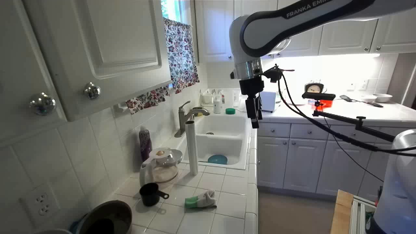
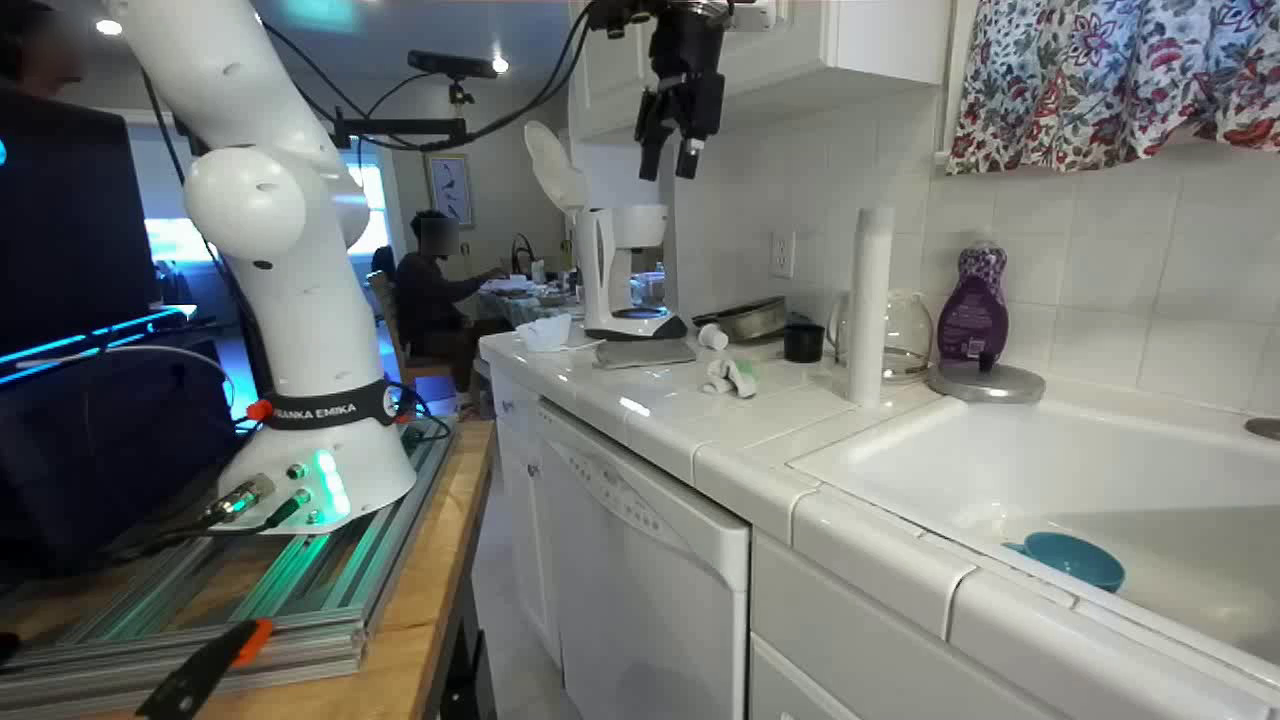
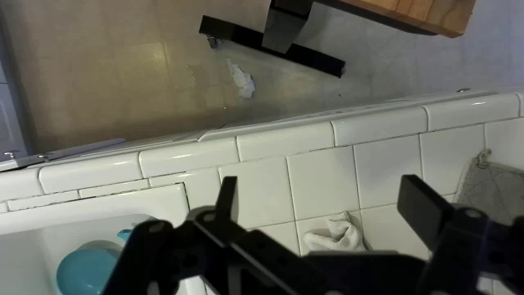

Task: Move the measuring cup to the right then put the towel in the measuring cup.

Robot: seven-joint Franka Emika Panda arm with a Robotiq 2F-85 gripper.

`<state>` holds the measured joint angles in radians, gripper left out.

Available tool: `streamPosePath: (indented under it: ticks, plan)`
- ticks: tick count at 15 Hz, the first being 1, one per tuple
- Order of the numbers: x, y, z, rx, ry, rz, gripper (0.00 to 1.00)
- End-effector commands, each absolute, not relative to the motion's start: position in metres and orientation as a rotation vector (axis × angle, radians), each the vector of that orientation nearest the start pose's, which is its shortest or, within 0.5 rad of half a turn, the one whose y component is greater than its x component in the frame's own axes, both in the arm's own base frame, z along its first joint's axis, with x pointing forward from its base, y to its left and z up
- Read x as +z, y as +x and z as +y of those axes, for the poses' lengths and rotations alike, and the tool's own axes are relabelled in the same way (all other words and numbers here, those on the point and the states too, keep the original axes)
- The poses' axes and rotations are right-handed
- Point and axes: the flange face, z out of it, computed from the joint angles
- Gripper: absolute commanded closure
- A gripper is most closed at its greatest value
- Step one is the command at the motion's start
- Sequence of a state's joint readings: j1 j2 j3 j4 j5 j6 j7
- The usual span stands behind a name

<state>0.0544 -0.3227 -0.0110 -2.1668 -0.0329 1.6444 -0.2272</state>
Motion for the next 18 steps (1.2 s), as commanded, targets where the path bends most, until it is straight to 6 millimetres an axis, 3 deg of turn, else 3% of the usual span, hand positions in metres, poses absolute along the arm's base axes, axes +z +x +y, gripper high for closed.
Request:
streamPosePath:
  ticks: [1,11,14,18]
  plan:
    - [0.513,0.435,0.015,0.318,-3.106,-0.433,0.0]
    - [0.513,0.435,0.015,0.318,-3.106,-0.433,0.0]
    - [0.493,0.44,0.032,0.376,-3.087,-0.574,0.0]
    - [0.45,0.443,0.077,0.496,-3.054,-0.828,0.0]
